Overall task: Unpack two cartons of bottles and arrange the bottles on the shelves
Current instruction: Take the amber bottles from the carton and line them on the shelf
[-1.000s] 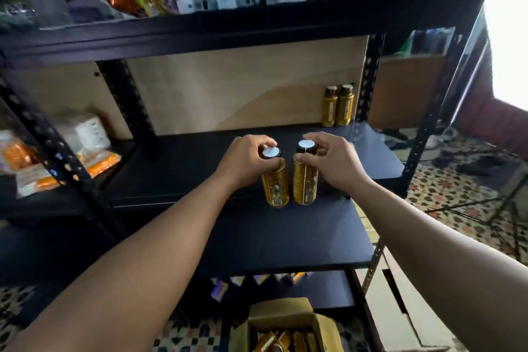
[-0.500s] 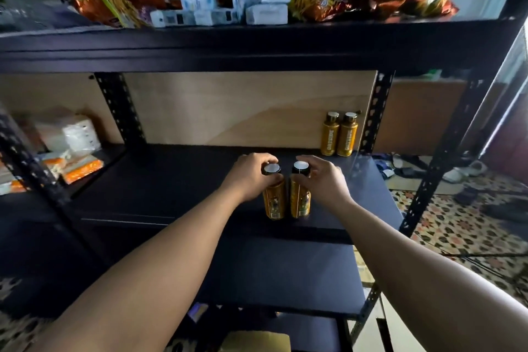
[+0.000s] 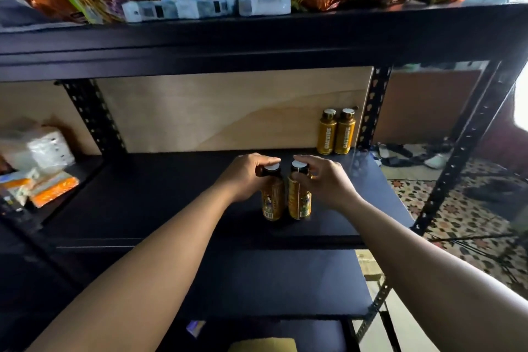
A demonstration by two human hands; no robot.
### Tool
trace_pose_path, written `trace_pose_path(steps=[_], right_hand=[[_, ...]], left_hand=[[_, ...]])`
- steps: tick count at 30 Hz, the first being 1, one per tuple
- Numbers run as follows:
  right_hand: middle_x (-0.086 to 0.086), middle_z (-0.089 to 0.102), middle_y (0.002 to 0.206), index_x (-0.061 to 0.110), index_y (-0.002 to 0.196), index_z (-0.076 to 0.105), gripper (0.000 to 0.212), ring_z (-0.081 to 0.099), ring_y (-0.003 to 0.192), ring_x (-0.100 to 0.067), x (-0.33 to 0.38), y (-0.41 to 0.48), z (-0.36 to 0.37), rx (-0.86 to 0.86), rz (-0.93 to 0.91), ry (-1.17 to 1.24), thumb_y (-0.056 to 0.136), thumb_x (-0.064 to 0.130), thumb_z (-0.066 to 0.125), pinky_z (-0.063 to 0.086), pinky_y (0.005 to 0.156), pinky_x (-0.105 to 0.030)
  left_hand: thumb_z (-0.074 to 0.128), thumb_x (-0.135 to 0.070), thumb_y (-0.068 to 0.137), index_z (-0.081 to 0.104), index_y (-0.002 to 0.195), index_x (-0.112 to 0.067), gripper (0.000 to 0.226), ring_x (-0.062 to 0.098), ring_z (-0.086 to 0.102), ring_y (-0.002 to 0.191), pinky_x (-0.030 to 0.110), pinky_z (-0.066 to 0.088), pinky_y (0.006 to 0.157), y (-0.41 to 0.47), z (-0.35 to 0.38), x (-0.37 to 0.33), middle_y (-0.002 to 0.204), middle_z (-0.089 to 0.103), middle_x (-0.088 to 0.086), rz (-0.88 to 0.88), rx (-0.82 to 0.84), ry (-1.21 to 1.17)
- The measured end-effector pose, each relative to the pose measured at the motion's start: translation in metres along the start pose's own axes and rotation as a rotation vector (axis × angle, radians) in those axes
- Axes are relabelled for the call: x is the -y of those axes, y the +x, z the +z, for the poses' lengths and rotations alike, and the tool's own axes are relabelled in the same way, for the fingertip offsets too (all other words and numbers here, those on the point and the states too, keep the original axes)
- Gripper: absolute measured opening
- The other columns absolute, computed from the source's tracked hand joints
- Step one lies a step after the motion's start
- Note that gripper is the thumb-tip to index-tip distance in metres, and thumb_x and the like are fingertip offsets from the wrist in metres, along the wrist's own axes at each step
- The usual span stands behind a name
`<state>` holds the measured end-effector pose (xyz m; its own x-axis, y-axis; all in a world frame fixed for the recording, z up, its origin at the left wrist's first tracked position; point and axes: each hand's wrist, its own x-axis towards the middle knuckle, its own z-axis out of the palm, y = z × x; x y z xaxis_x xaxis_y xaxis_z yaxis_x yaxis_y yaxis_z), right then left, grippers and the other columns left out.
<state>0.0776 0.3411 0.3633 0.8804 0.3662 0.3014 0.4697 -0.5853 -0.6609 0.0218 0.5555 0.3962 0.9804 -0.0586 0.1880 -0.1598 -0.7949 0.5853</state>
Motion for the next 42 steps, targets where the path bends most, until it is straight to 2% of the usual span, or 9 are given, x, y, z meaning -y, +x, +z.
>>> trace_pose_path(steps=[7, 13, 16, 20, 23, 26, 30, 36, 42], right_hand=[[0.013, 0.064, 0.097, 0.032, 0.131, 0.065, 0.049, 0.062, 0.091, -0.013, 0.019, 0.007, 0.024, -0.156, 0.083, -0.018, 0.085, 0.045, 0.077, 0.041, 0.074, -0.029], [0.014, 0.065, 0.107, 0.033, 0.132, 0.066, 0.050, 0.059, 0.089, -0.008, 0.024, 0.008, 0.036, -0.251, 0.116, -0.055, 0.086, 0.047, 0.077, 0.045, 0.075, -0.029], [0.012, 0.068, 0.112, 0.032, 0.127, 0.068, 0.048, 0.061, 0.089, -0.010, 0.024, 0.016, 0.038, -0.272, 0.114, -0.062, 0.083, 0.049, 0.078, 0.050, 0.077, -0.033], [0.013, 0.068, 0.108, 0.031, 0.124, 0.066, 0.047, 0.060, 0.086, -0.009, 0.019, 0.028, 0.034, -0.219, 0.076, -0.094, 0.082, 0.051, 0.078, 0.044, 0.072, -0.030], [0.011, 0.072, 0.114, 0.032, 0.128, 0.066, 0.054, 0.068, 0.096, -0.011, 0.013, 0.030, 0.026, -0.114, 0.034, -0.058, 0.081, 0.059, 0.069, 0.056, 0.081, -0.035], [0.002, 0.074, 0.114, 0.029, 0.135, 0.066, 0.049, 0.072, 0.101, -0.014, 0.008, 0.032, 0.013, -0.029, 0.004, -0.038, 0.089, 0.044, 0.069, 0.059, 0.089, -0.041], [0.012, 0.069, 0.095, 0.029, 0.114, 0.068, 0.039, 0.064, 0.084, -0.005, 0.005, 0.043, 0.006, -0.048, -0.026, -0.109, 0.082, 0.048, 0.080, 0.053, 0.072, -0.033], [0.005, 0.063, 0.138, 0.031, 0.142, 0.059, 0.054, 0.064, 0.114, -0.018, 0.003, 0.050, 0.003, 0.092, -0.079, -0.005, 0.091, 0.026, 0.073, 0.054, 0.098, -0.041], [0.011, 0.063, 0.100, 0.033, 0.107, 0.067, 0.041, 0.057, 0.084, -0.004, 0.000, 0.053, 0.006, -0.032, -0.058, -0.121, 0.078, 0.059, 0.079, 0.045, 0.067, -0.028]], left_hand=[[0.070, -0.021, 0.093, 0.061, 0.138, -0.024, 0.046, 0.005, 0.051, 0.106, -0.001, 0.031, 0.073, 0.026, -0.021, 0.030, 0.127, 0.059, -0.002, 0.112, 0.097, 0.051], [0.066, -0.013, 0.093, 0.064, 0.134, -0.024, 0.042, 0.003, 0.051, 0.117, 0.000, 0.031, 0.078, 0.040, -0.023, 0.040, 0.136, 0.061, -0.005, 0.184, 0.128, 0.011], [0.063, -0.007, 0.092, 0.067, 0.130, -0.023, 0.041, 0.007, 0.052, 0.122, 0.013, 0.036, 0.091, 0.045, -0.024, 0.039, 0.138, 0.061, -0.002, 0.190, 0.129, -0.010], [0.073, -0.017, 0.090, 0.072, 0.121, -0.020, 0.032, 0.005, 0.055, 0.112, 0.001, 0.037, 0.078, 0.046, -0.022, 0.039, 0.129, 0.064, -0.003, 0.161, 0.097, -0.062], [0.077, -0.029, 0.087, 0.066, 0.128, -0.024, 0.043, 0.009, 0.059, 0.111, 0.007, 0.039, 0.075, 0.043, -0.018, 0.038, 0.123, 0.063, -0.007, 0.098, 0.029, -0.122], [0.079, -0.038, 0.084, 0.065, 0.127, -0.024, 0.048, 0.008, 0.060, 0.099, 0.014, 0.043, 0.071, 0.042, -0.018, 0.035, 0.112, 0.064, -0.009, 0.062, -0.027, -0.065], [0.077, -0.036, 0.086, 0.070, 0.122, -0.022, 0.040, 0.012, 0.063, 0.105, 0.027, 0.049, 0.082, 0.044, -0.021, 0.028, 0.119, 0.070, -0.004, 0.039, 0.001, -0.020], [0.071, -0.032, 0.091, 0.064, 0.134, -0.022, 0.044, 0.015, 0.059, 0.121, 0.028, 0.045, 0.092, 0.043, -0.025, 0.023, 0.134, 0.065, -0.001, 0.006, 0.055, 0.039], [0.068, -0.025, 0.094, 0.062, 0.136, -0.023, 0.042, 0.014, 0.057, 0.124, 0.025, 0.041, 0.090, 0.041, -0.024, 0.021, 0.137, 0.062, -0.001, 0.003, 0.046, 0.056]])
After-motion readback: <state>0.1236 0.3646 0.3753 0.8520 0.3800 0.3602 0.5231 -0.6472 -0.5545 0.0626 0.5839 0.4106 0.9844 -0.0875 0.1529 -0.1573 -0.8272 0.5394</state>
